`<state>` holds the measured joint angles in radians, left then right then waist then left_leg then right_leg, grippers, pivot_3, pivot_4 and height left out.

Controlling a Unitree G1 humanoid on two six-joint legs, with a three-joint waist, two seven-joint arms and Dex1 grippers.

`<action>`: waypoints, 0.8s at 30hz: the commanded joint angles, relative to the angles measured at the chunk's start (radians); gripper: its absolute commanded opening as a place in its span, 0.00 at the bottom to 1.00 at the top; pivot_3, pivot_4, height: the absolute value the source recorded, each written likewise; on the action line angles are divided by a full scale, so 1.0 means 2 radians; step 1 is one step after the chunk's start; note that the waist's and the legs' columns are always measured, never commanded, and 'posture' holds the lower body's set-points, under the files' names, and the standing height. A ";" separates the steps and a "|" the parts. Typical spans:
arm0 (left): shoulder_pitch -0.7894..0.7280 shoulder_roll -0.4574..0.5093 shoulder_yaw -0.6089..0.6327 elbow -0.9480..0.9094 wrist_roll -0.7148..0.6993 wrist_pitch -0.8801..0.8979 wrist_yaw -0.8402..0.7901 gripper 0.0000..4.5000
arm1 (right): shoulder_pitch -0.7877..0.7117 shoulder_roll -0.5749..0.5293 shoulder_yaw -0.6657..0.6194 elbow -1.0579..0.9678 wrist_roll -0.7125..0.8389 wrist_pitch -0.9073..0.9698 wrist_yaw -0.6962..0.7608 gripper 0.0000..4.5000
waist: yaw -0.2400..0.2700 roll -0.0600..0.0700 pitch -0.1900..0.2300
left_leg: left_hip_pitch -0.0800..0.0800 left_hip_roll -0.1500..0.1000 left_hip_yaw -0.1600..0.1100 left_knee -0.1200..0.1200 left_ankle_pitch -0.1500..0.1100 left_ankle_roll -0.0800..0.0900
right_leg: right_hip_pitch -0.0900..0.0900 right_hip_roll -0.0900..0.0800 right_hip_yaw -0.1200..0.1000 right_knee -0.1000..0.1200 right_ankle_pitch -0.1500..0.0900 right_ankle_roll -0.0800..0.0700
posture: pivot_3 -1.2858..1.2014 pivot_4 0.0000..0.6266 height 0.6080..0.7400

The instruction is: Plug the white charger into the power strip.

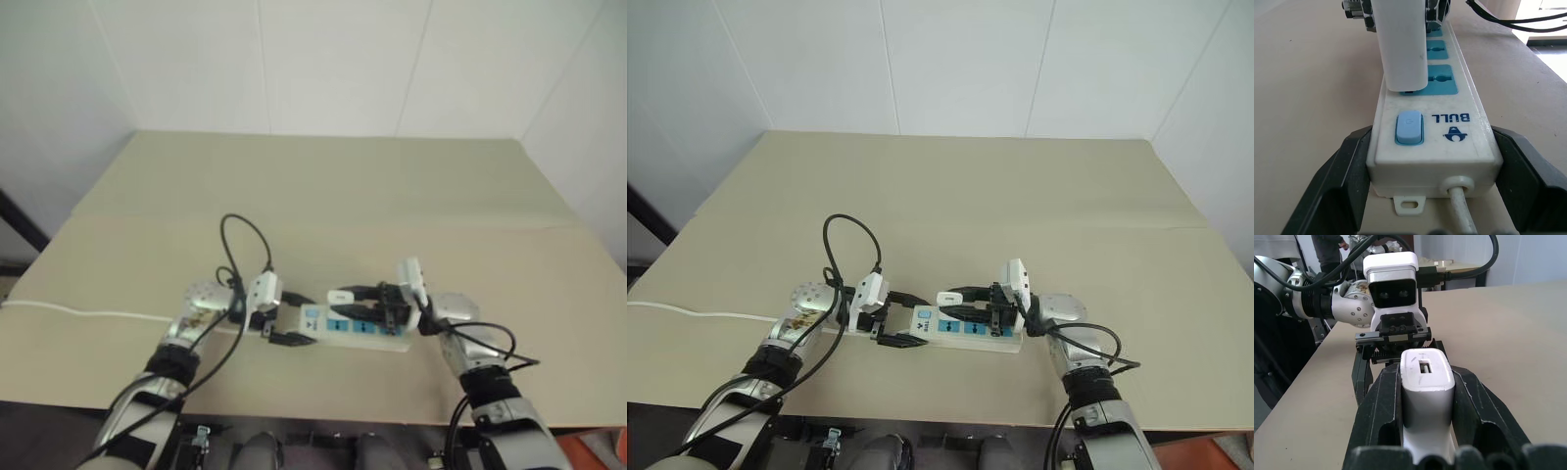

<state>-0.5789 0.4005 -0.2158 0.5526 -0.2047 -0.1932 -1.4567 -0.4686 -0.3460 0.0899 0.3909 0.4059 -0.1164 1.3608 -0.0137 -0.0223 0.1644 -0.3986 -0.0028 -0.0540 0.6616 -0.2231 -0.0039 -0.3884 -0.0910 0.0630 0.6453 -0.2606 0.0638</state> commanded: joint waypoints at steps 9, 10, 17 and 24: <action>0.008 0.012 -0.007 -0.013 0.005 0.004 -0.013 0.72 | 0.001 -0.027 0.016 0.061 -0.048 -0.031 -0.010 0.24 | -0.002 0.000 0.000 | 0.002 0.000 0.000 0.000 0.000 0.000 | 0.001 0.000 0.000 0.000 0.000 0.000 | 0.52 0.24 1.00; 0.008 0.012 -0.007 -0.014 0.005 0.004 -0.013 0.72 | 0.001 -0.028 0.018 0.061 -0.048 -0.025 -0.011 0.24 | -0.002 0.000 0.000 | 0.002 0.000 0.000 0.000 0.000 0.000 | 0.001 0.000 0.000 0.000 0.000 0.000 | 0.52 0.24 1.00; 0.010 0.013 -0.005 -0.015 0.001 0.003 -0.015 0.72 | -0.003 -0.032 0.024 0.061 -0.051 -0.005 -0.030 0.24 | -0.003 0.000 0.000 | 0.003 0.000 0.000 0.000 0.000 0.000 | 0.002 0.000 0.000 0.000 0.000 0.000 | 0.52 0.24 1.00; 0.008 0.013 -0.004 -0.010 0.003 0.001 -0.016 0.72 | 0.003 -0.030 0.013 0.058 -0.038 -0.030 -0.029 0.53 | -0.003 0.000 -0.001 | 0.004 0.000 0.000 0.000 0.000 0.000 | 0.003 0.000 0.001 0.000 0.000 0.000 | 0.52 0.24 1.00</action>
<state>-0.5723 0.4078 -0.2127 0.5514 -0.2023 -0.1916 -1.4517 -0.4949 -0.3840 0.1359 0.4537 0.3671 -0.1766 1.3294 -0.0198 -0.0228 0.1631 -0.3914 -0.0025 -0.0529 0.6611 -0.2231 -0.0039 -0.3832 -0.0906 0.0647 0.6460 -0.2607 0.0637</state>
